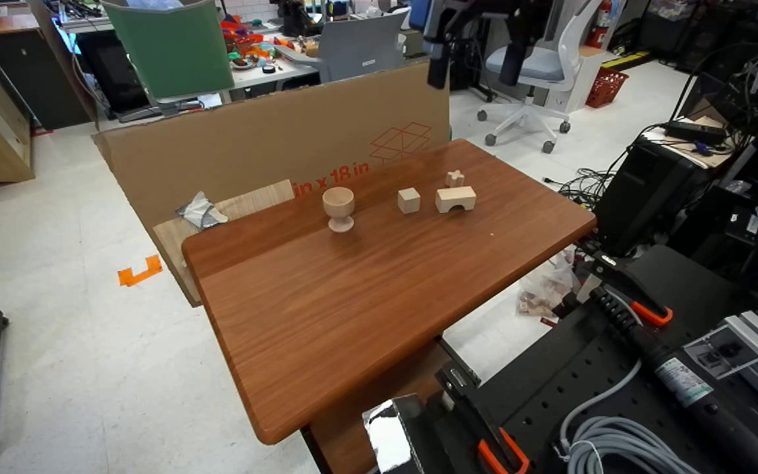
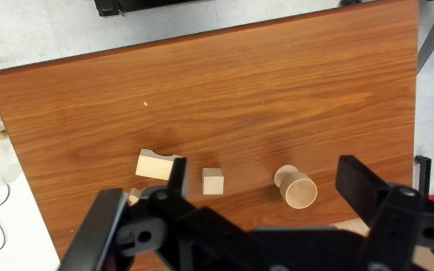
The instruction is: Move the rectangular block forwards
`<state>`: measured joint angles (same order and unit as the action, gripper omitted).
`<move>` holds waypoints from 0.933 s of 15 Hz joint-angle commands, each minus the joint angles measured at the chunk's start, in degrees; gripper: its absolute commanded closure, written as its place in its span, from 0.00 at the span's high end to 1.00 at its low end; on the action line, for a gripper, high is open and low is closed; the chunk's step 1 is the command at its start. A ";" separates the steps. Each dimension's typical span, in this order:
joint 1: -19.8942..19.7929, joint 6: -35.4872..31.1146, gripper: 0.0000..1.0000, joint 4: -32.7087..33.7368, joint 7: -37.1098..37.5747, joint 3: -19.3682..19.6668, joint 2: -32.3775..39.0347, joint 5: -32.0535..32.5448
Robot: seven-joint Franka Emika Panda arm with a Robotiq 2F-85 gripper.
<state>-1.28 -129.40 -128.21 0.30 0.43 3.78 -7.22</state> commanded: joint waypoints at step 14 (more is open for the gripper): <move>-1.51 1.30 1.00 20.47 8.22 3.65 26.88 -0.60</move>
<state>-2.21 -129.52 -111.50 6.39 3.69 27.57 -8.19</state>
